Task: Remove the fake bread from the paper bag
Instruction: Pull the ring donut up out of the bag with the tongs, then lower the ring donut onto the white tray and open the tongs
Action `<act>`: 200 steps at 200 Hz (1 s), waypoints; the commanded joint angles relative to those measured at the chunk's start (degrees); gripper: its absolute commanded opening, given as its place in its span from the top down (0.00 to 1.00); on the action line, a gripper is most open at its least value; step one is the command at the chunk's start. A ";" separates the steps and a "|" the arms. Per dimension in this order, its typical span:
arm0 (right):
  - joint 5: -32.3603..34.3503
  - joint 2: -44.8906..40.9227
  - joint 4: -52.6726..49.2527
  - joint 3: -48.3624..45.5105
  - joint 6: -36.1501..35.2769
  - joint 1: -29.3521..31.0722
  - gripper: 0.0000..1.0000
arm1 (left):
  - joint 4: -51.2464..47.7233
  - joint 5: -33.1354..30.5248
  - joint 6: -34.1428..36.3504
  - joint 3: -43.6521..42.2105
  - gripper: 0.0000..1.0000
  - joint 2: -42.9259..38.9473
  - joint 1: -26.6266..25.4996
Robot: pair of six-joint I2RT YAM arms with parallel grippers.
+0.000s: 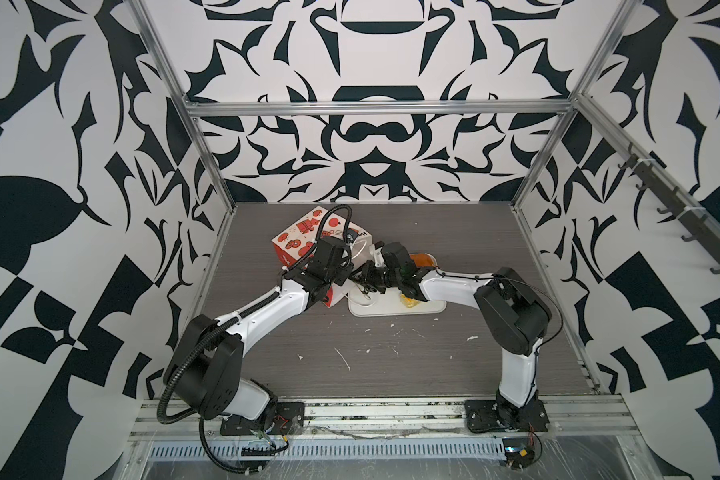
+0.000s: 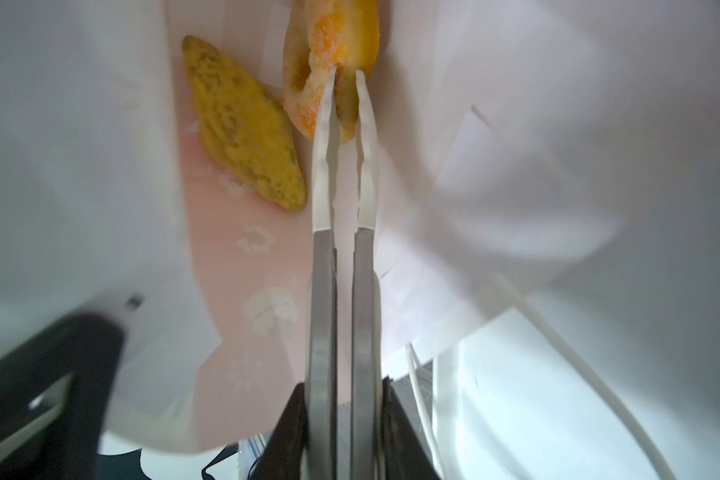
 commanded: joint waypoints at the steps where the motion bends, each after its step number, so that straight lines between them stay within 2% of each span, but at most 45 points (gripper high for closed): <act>1: 0.05 -4.74 1.75 -1.68 -1.68 0.29 0.97 | 1.44 -0.75 -0.26 1.32 1.00 0.67 -0.15; 46: -1.50 -10.39 3.62 -9.37 -0.02 0.29 0.98 | 1.51 -1.69 -0.15 1.66 1.00 1.07 -0.06; 120: -5.07 -21.64 0.35 -17.58 -3.15 0.20 0.99 | 1.95 -2.36 -0.43 2.11 1.00 1.90 0.29; 200: -5.98 -34.89 -18.07 -20.03 -12.45 -0.16 1.00 | 1.91 -4.58 -1.35 1.96 1.00 1.67 1.73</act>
